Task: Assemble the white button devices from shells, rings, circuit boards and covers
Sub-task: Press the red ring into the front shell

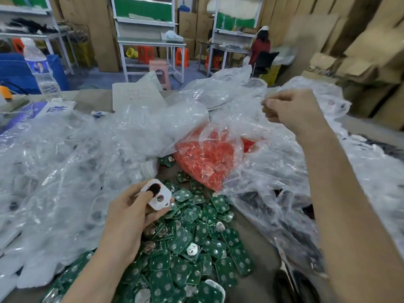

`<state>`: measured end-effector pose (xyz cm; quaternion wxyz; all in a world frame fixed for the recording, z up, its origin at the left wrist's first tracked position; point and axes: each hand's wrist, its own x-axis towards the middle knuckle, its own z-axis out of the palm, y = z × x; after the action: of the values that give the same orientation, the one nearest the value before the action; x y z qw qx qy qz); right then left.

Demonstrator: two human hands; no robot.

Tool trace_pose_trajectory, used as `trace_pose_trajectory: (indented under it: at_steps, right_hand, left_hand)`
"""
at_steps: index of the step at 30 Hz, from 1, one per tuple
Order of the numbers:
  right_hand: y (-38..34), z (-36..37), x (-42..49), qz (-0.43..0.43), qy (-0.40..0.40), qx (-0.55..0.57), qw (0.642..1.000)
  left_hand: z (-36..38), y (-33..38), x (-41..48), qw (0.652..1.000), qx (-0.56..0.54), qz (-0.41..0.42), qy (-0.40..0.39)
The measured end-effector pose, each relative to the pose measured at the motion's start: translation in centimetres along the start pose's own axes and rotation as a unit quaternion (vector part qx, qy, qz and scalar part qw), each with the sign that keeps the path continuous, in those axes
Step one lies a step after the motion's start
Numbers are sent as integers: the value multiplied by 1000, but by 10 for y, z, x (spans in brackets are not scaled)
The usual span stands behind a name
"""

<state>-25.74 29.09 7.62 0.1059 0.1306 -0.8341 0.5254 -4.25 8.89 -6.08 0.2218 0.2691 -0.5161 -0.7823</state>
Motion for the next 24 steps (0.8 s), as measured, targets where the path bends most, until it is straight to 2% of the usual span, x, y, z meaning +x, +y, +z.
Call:
trace_pose_trajectory:
  at_steps: [4, 8, 10, 14, 16, 19, 24]
  right_hand:
    - [53, -11, 101, 127, -25, -227, 965]
    - [104, 12, 125, 117, -131, -349, 921]
    - [123, 24, 129, 113, -136, -368, 913]
    - [134, 44, 148, 53, -65, -365, 927]
    - [137, 56, 157, 42, -105, -346, 932]
    - [150, 71, 167, 51, -167, -378, 909]
    - [152, 88, 183, 50, -115, -421, 898]
  left_hand:
    - [-3, 0, 2, 1000, -15, -8, -8]
    - [-6, -2, 6, 1000, -15, -14, 8]
    - [-5, -2, 7, 1000, -21, -14, 16]
    - [-2, -4, 8, 1000, -19, -16, 9]
    - [-2, -3, 8, 1000, -16, -17, 15]
    - [-2, -3, 10, 1000, -6, -17, 13]
    - [-4, -3, 13, 1000, 10, -17, 19]
